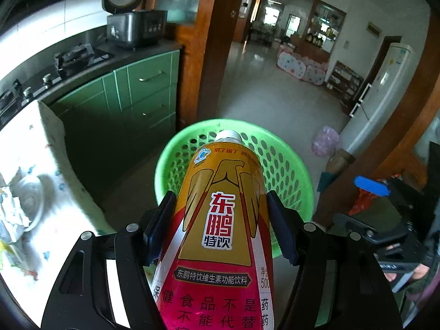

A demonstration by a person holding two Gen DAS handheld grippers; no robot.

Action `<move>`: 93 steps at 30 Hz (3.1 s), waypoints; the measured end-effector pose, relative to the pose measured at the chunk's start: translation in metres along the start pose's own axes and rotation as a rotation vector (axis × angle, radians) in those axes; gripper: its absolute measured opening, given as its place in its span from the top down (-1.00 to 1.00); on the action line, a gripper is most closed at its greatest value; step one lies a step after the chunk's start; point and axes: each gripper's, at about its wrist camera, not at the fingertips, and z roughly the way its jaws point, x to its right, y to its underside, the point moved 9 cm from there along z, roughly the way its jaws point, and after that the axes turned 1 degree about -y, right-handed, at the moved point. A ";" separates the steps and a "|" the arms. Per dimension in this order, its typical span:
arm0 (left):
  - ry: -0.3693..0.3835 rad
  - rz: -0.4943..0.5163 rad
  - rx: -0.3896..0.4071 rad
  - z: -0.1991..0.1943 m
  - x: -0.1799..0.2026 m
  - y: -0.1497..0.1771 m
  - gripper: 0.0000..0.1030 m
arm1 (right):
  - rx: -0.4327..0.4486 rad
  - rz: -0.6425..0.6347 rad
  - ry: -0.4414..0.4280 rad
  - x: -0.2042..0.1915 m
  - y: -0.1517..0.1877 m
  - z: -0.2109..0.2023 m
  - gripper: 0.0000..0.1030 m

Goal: Collect trash
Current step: 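Open the left gripper over the basket to drop the orange bottle, then move both grippers back over the table toward the red cup and foil, then grasp the crumpled foil with the right gripper while the left gripper grasps the red cup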

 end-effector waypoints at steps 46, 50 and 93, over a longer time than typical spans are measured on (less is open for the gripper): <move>-0.400 -0.327 0.115 -0.173 -0.194 0.086 -0.42 | 0.003 -0.182 -0.319 -0.181 -0.046 0.019 -0.54; -0.467 -0.388 0.131 -0.201 -0.231 0.103 -0.42 | -0.009 -0.197 -0.368 -0.212 -0.058 0.030 -0.54; -0.425 -0.630 0.134 -0.231 -0.379 0.176 0.01 | -0.166 -0.231 -0.572 -0.389 -0.121 0.152 0.47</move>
